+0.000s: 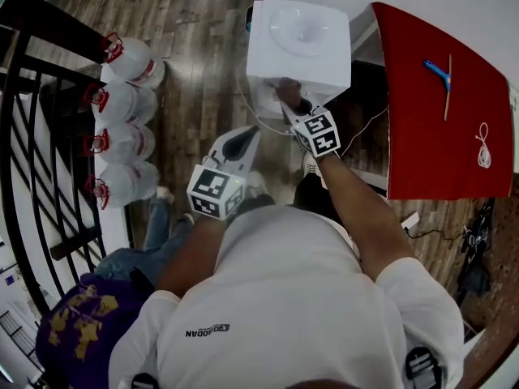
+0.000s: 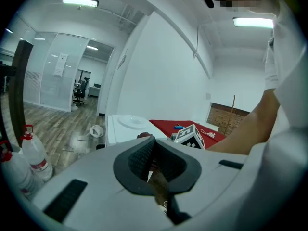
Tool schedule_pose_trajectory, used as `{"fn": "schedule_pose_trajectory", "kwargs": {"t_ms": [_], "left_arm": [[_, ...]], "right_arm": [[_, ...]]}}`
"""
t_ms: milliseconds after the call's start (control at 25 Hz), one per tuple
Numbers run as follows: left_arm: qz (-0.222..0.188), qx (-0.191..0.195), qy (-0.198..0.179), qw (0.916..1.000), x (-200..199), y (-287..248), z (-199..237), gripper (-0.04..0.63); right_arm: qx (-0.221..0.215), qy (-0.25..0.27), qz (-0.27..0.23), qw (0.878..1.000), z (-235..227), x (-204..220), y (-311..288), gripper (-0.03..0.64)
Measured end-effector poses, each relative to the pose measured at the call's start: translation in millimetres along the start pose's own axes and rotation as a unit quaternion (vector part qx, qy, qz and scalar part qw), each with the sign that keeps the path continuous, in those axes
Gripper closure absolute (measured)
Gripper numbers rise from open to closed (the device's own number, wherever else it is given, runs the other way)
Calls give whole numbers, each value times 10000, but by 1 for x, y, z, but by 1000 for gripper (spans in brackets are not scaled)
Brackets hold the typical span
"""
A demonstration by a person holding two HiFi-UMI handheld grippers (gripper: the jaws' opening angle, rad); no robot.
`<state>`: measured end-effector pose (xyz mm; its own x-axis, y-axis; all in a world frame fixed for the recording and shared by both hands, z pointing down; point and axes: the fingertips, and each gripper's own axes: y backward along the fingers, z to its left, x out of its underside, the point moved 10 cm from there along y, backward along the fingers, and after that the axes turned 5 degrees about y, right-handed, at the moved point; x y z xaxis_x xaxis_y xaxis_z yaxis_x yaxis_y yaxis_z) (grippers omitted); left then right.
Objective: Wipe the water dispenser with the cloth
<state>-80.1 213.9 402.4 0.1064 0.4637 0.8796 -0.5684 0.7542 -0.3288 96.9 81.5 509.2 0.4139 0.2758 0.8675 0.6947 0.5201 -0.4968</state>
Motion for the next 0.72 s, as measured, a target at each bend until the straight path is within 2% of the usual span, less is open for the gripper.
{"fn": "schedule_pose_trajectory", "kwargs": {"t_ms": [720], "left_arm": [[204,282,-199,9992,-5,-18,-6,603]], "right_arm": [[908,-497,34,9946,-60,47,68,563]]}}
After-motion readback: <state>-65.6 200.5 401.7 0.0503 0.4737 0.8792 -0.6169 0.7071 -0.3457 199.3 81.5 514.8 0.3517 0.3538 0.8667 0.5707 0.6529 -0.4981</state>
